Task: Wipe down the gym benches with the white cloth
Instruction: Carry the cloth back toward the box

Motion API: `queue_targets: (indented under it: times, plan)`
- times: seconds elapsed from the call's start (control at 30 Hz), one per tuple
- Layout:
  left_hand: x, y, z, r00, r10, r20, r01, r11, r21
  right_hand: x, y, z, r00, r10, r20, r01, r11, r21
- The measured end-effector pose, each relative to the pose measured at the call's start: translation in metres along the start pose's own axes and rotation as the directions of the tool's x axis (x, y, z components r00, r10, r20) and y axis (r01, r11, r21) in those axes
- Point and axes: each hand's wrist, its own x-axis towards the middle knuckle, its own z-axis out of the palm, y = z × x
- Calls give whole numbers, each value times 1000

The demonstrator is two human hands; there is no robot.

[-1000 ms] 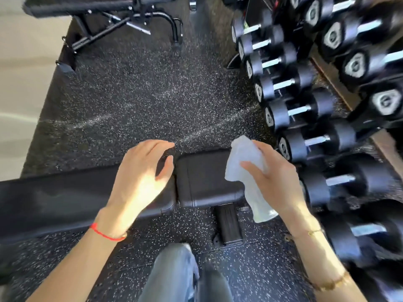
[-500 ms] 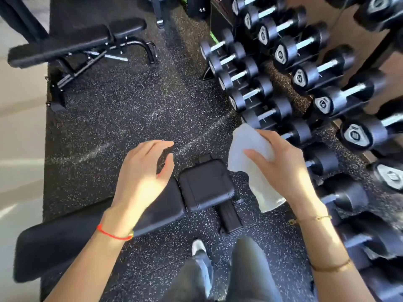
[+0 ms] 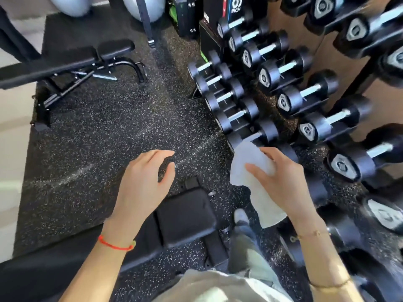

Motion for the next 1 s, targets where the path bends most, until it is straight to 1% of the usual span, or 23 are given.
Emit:
queue_targets:
  times: [0.13, 0.27, 0.37, 0.47, 0.6, 0.73, 0.87, 1.0]
  plan:
    - [55, 45, 34, 995, -92, -41, 91, 996, -17, 75, 34, -33, 996, -66, 54, 66, 998, 4]
    - [106, 88, 58, 980, -185, -75, 179, 981, -73, 145, 57, -66, 992, -91, 90, 91, 996, 6]
    - [135, 105, 70, 969, -225, -104, 217, 972, -87, 185, 66, -78, 987, -124, 107, 127, 992, -21]
    - [159, 109, 76, 964, -241, -111, 233, 969, -78, 213, 69, -76, 982, -138, 130, 141, 990, -15]
    - [182, 100, 74, 943, -308, -128, 298, 950, -92, 246, 63, -62, 971, -159, 179, 155, 987, 34]
    - [206, 76, 75, 927, -347, -142, 335, 937, -103, 281, 50, -38, 957, -172, 233, 161, 985, 66]
    - [251, 42, 80, 914, -381, -142, 369, 924, -105, 332, 32, -9, 942, -197, 270, 191, 980, 47]
    - [317, -11, 82, 923, -363, -127, 351, 930, -109, 395, 4, 29, 945, -186, 269, 184, 982, 35]
